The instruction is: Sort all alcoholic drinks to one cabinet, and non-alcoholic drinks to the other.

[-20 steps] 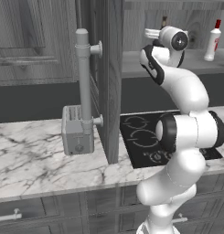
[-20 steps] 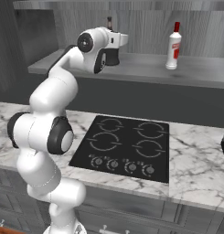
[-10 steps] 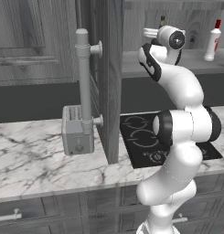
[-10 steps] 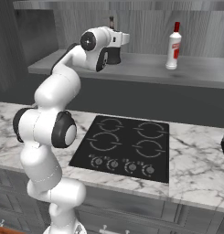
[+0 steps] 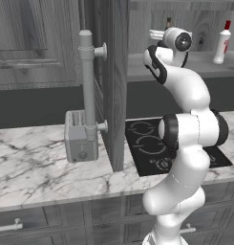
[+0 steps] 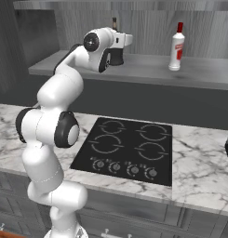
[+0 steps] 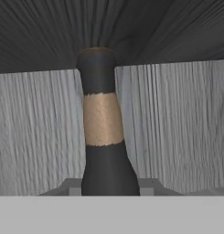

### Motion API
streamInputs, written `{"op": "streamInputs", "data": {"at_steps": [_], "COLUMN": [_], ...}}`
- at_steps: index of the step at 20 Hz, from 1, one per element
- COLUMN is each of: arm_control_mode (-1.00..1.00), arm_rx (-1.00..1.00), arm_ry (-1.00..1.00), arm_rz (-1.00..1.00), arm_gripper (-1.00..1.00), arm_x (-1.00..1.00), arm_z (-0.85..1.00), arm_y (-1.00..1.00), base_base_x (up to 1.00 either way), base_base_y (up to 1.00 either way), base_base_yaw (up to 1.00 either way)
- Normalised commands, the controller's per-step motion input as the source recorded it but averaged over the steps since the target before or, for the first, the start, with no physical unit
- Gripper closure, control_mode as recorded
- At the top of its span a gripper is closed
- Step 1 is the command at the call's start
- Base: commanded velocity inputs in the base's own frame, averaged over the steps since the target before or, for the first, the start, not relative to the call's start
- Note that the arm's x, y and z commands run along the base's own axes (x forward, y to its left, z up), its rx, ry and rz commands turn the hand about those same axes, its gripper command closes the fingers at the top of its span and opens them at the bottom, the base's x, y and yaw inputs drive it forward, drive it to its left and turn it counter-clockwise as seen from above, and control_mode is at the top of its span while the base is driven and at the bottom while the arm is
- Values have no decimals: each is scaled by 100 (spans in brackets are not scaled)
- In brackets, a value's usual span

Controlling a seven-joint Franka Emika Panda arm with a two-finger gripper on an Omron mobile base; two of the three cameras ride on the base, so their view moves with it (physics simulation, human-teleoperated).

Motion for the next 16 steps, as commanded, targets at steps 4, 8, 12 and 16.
{"op": "streamInputs", "data": {"at_steps": [4, 8, 12, 16], "arm_control_mode": [-100, -100, -100, -100], "arm_rx": [0, 0, 0, 0], "arm_ry": [0, 0, 0, 1], "arm_rz": [0, 0, 0, 0], "arm_gripper": [100, 100, 100, 100], "arm_x": [4, 5, 2, 0], "arm_z": [-13, -11, -10, -5], "arm_y": [-3, -4, -1, 0], "base_base_x": [0, 0, 0, 0], "base_base_y": [0, 0, 0, 0], "base_base_yaw": [0, 0, 0, 0]}}
